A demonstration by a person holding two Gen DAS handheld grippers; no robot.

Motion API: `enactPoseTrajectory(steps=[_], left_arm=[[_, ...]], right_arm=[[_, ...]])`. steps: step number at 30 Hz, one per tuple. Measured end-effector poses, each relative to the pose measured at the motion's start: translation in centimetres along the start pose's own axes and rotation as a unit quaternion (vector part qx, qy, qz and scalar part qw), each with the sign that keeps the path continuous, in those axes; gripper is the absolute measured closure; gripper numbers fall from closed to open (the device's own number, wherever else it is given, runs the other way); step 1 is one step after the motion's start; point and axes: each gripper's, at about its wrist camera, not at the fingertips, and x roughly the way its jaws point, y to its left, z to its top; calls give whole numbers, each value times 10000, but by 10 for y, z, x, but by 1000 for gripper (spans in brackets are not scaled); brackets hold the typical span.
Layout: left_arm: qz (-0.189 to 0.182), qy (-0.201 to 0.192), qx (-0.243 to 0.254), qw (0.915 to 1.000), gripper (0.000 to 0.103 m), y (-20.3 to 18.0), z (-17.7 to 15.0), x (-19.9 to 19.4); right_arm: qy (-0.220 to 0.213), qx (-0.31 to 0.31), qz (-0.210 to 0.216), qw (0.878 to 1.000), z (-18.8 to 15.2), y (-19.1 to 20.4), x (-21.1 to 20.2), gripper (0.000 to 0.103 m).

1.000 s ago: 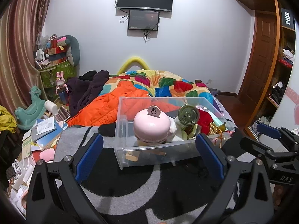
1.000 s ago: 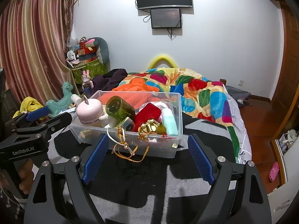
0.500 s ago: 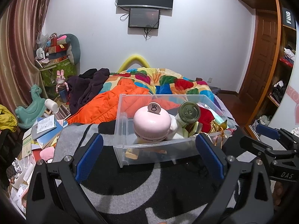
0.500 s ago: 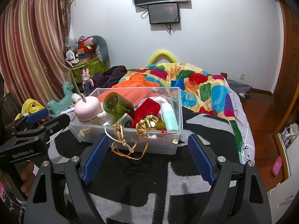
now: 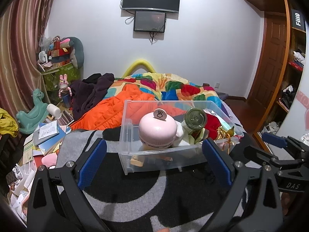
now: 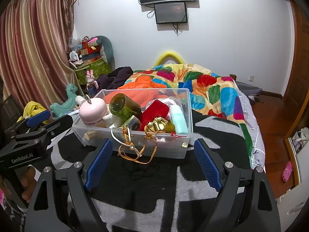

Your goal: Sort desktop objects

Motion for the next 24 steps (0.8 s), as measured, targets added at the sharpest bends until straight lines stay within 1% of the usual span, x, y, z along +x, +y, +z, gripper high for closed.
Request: enactPoseTrajectory(steps=[8, 11, 16, 18, 24], left_arm=[[-199, 74, -124, 9997, 3, 4, 0, 3], [-372, 246, -91, 9990, 3, 2, -1, 7], [-305, 182, -44, 9994, 3, -2, -3, 5], [-211, 101, -32, 9997, 3, -3, -3, 3], [-159, 26, 59, 9999, 3, -7, -2, -2]], right_arm=[[25, -18, 64, 10000, -1, 3, 0, 19], [21, -60, 83, 9999, -1, 6, 0, 19], [32, -91, 95, 9999, -2, 8, 1, 19], [33, -88, 97, 9999, -2, 8, 1, 19], [18, -69, 90, 9999, -1, 9, 1, 19]])
